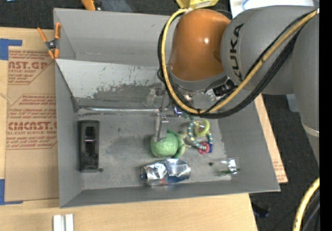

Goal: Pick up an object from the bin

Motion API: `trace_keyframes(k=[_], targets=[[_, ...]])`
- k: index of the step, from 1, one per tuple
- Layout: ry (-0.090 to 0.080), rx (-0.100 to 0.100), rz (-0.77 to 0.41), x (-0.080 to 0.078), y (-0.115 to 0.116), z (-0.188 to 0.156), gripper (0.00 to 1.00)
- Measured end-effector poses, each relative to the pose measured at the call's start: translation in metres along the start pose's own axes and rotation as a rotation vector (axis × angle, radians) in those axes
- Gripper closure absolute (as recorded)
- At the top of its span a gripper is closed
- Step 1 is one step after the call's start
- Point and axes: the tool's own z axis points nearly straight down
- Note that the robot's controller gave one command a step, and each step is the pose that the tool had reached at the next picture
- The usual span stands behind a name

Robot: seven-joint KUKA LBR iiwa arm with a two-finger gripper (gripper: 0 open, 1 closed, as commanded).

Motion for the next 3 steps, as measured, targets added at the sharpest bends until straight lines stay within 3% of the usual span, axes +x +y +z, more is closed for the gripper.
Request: trace_keyframes(k=[1, 2, 3], targets=[[-0.008, -0.001, 0.001, -0.002, 0.0, -0.004, 0.0], [-0.007, -0.002, 0.033, 0.014, 0.008, 0.005, 0.0], [-0.007, -0.001, 0.025, 0.012, 0.007, 0.01, 0.0]])
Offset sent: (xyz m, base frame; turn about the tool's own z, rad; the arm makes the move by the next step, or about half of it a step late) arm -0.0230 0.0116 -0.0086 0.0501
